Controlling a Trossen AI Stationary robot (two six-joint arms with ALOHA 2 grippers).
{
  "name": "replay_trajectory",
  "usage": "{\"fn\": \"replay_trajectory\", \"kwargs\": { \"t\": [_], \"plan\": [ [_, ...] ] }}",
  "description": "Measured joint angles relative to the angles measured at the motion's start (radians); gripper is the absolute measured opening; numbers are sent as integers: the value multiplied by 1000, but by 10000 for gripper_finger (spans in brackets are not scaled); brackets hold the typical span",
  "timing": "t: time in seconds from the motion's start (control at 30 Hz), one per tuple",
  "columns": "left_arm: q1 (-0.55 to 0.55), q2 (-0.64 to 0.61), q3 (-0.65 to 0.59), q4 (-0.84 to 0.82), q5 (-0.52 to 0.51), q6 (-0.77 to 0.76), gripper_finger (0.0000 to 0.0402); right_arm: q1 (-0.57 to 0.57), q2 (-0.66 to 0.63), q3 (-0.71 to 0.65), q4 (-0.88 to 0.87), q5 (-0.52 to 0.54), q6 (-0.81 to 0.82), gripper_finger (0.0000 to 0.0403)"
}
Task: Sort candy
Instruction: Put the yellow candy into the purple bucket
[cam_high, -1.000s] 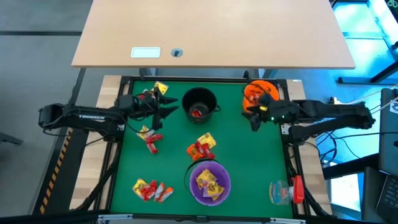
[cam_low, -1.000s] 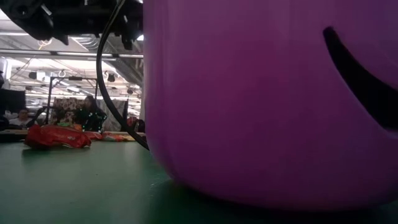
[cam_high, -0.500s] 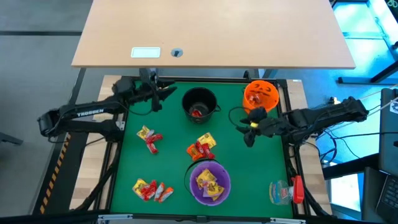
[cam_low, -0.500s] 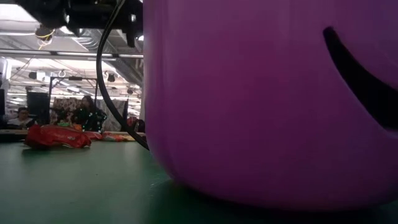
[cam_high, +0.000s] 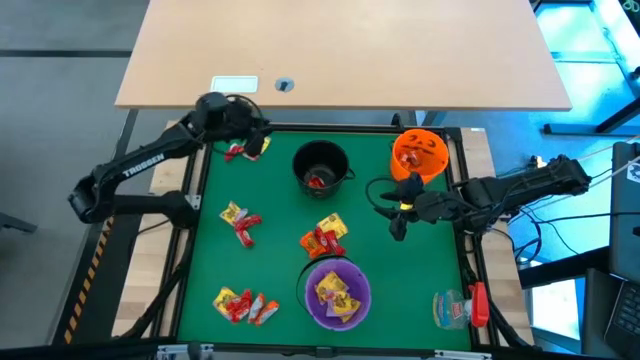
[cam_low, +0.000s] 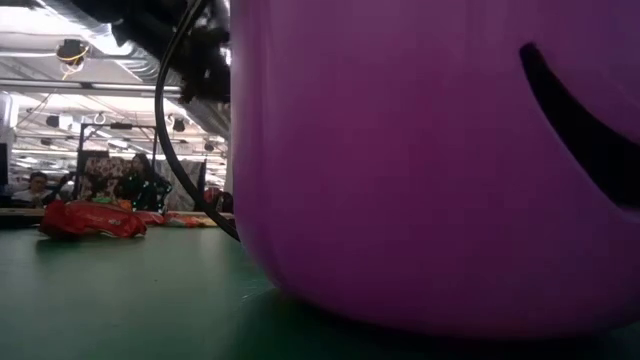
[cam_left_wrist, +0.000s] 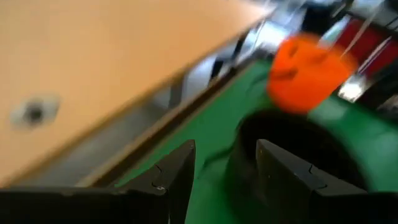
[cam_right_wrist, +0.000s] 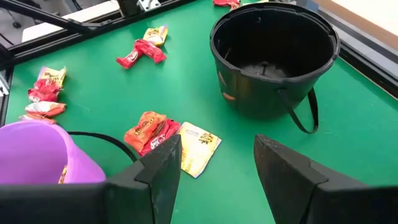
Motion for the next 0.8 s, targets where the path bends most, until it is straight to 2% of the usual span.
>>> {"fn": "replay_trajectory", "kwargs": {
  "t": [0.13,0.33,0.6,0.8],
  "plan": [
    [56,81,0,-95,-97,7,160,0,0,0,0,-1,-17,198],
    [105,227,0,-131,-272,12,160,0,0,0,0,-19,-25,198],
    [187,395,-1,-109,-282,91,163,0,0,0,0,-25,-43,198],
    [240,458,-1,-104,-244,156,196,-1,0,0,0,-25,-43,198]
  ]
}}
